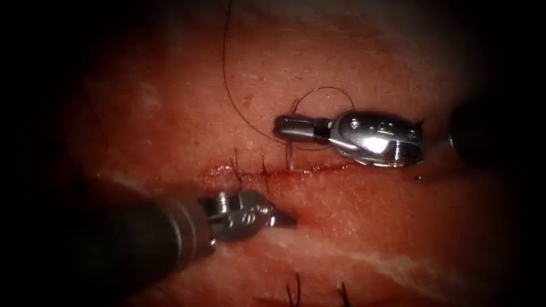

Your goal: Wound Closure

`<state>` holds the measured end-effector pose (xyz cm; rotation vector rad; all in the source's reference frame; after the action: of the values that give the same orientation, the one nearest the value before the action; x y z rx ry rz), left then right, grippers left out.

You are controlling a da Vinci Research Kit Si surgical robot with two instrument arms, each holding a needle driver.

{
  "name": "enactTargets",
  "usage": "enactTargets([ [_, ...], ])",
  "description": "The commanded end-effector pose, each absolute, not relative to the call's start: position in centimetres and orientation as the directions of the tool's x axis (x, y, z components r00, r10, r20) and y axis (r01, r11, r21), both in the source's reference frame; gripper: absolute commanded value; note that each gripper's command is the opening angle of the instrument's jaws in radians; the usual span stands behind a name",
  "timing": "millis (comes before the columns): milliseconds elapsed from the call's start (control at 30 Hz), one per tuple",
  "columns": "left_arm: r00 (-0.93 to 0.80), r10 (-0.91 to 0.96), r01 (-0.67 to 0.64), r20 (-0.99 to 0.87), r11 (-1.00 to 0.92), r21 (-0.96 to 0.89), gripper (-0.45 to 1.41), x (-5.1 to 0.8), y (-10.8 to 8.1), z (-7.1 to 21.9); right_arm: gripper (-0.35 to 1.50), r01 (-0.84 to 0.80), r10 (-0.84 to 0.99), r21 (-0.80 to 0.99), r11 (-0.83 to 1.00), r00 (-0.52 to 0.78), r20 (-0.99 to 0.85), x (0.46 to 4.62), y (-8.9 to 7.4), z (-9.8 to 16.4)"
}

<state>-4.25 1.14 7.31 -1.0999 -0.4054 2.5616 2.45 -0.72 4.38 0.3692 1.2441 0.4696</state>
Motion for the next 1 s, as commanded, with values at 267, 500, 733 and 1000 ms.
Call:
enactTargets([
  [267, -0.637, 0.409, -0.185, -0.653, -0.904, -0.386, -0.45, -4.35, 1.13, 7.42, -0.35, -0.154, 0.577, 0.556, 0.816, 0.241, -0.78, 2.49, -0.85, 4.35],
  [500, -0.634, 0.408, -0.18, -0.657, -0.904, -0.388, -0.45, -4.3, 1.22, 7.52, -0.35, -0.151, 0.612, 0.595, 0.79, 0.263, -0.746, 2.48, -0.87, 4.32],
  [733, -0.636, 0.409, -0.189, -0.654, -0.904, -0.382, -0.45, -4.2, 1.24, 7.58, -0.35, -0.118, 0.693, 0.693, 0.711, 0.284, -0.662, 2.49, -0.92, 4.3],
  [1000, -0.637, 0.406, -0.186, -0.655, -0.906, -0.381, -0.45, -4.11, 1.23, 7.59, -0.35, -0.093, 0.707, 0.717, 0.691, 0.293, -0.643, 2.5, -1.01, 4.25],
])
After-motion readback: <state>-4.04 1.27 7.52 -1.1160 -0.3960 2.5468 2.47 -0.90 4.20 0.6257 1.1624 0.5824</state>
